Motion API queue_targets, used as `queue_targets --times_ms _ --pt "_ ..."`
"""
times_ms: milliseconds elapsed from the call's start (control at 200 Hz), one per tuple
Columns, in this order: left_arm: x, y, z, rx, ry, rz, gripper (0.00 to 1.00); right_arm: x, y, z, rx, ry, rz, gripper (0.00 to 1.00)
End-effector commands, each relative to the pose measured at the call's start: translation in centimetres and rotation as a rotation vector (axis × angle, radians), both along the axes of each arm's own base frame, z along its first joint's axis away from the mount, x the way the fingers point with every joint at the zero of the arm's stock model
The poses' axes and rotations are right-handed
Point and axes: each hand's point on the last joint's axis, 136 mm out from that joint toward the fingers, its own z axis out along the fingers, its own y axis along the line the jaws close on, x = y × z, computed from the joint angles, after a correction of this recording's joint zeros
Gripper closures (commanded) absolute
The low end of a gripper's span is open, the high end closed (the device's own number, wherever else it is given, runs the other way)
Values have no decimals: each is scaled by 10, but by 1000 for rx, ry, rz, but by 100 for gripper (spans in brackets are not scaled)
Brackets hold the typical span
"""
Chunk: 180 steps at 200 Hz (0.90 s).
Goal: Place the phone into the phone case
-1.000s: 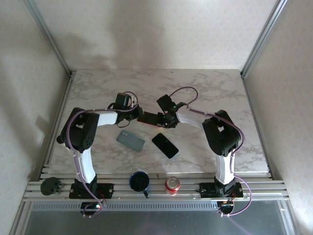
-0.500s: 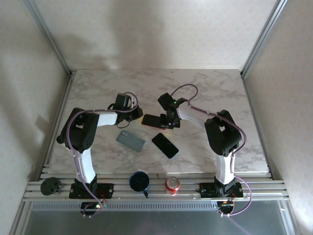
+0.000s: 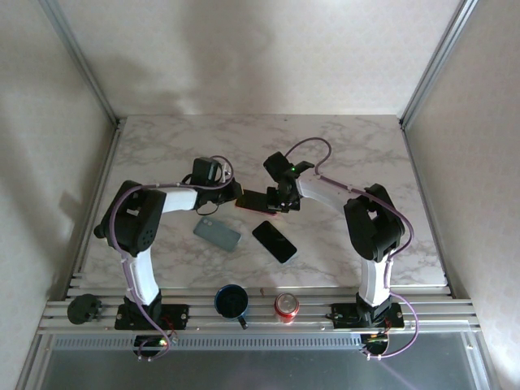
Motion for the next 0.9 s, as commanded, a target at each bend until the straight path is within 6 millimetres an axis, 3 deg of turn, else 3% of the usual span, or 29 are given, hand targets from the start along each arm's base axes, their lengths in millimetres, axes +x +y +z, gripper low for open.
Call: queue_targets --times_ms 0,541,896 --pt "-4 -4 3 -1 -15 -32 94 -1 -3 -9 -11 28 7 93" --pt "-7 -3 -16 13 21 -29 94 -8 -4 -39 -30 92 3 94" --pt "-12 -1 -32 30 54 -32 94 -28 -21 -78 -122 201 1 95"
